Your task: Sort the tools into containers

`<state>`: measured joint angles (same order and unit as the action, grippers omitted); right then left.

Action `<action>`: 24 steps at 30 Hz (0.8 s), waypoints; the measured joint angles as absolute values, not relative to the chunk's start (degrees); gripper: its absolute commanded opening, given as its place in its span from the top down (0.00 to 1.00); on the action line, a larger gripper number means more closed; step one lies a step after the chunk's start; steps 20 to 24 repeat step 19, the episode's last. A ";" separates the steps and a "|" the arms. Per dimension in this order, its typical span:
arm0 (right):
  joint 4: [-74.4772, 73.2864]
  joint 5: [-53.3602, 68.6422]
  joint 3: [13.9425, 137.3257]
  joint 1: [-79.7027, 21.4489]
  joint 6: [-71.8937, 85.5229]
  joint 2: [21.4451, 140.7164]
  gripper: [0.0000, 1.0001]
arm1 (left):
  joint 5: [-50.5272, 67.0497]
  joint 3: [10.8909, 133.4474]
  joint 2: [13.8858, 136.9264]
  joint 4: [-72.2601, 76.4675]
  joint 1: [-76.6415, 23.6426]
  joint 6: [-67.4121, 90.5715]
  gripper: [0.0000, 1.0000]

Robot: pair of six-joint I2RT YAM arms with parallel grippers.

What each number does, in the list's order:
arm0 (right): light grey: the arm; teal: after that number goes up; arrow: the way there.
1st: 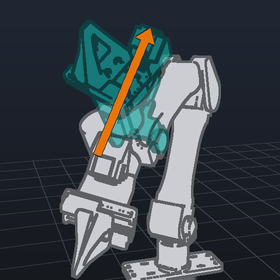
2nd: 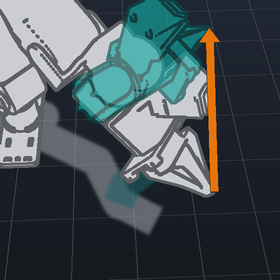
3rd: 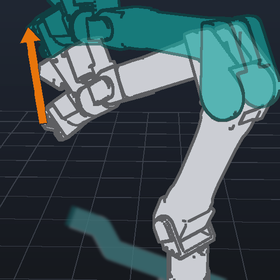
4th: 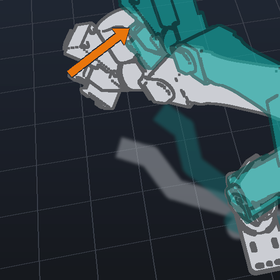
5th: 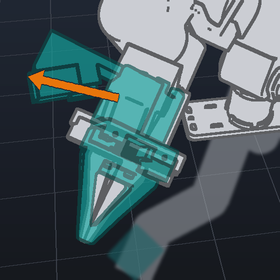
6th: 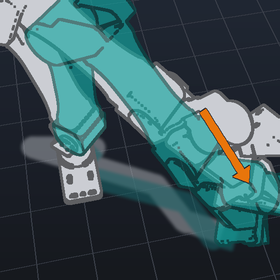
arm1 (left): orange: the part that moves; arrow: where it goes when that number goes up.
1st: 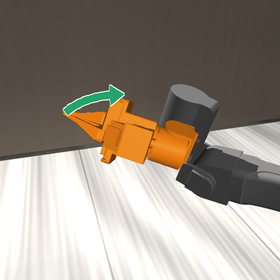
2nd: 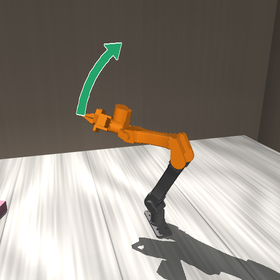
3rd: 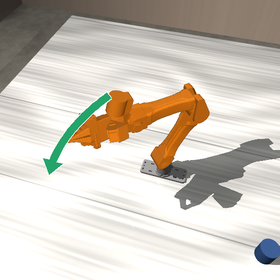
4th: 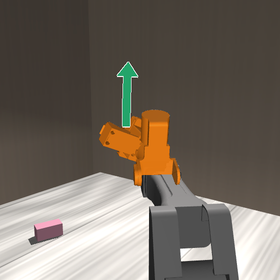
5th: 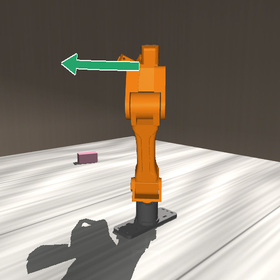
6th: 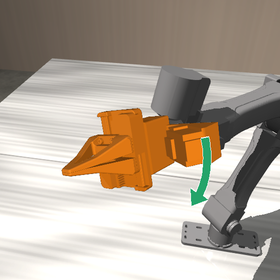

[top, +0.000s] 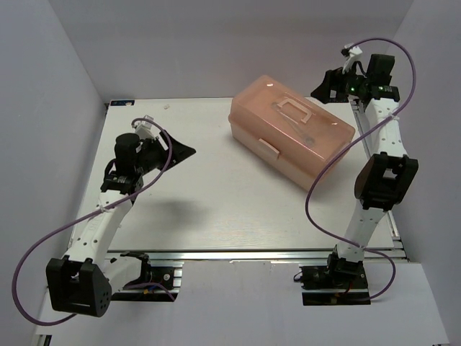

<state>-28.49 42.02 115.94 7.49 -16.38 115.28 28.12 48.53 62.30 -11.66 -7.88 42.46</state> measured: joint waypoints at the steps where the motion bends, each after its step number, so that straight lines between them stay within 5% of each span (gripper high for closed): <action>1: -26.65 41.67 115.94 7.49 -13.72 114.54 0.11 | 29.17 48.58 61.76 -9.89 -7.88 42.35 0.11; 2: -24.97 41.39 115.94 7.49 -11.31 113.67 0.11 | 30.09 48.64 61.23 -7.92 -7.90 42.17 0.02; 11: -31.66 39.75 120.64 5.91 -3.18 104.95 0.11 | 31.99 51.18 57.52 1.21 -8.40 40.88 0.02; 19: -36.25 29.36 102.87 3.88 -5.04 89.30 0.10 | 32.34 51.70 57.76 5.61 -9.06 40.47 0.02; 24: -36.25 29.36 102.87 3.88 -5.04 89.30 0.10 | 32.34 51.70 57.76 5.61 -9.06 40.47 0.02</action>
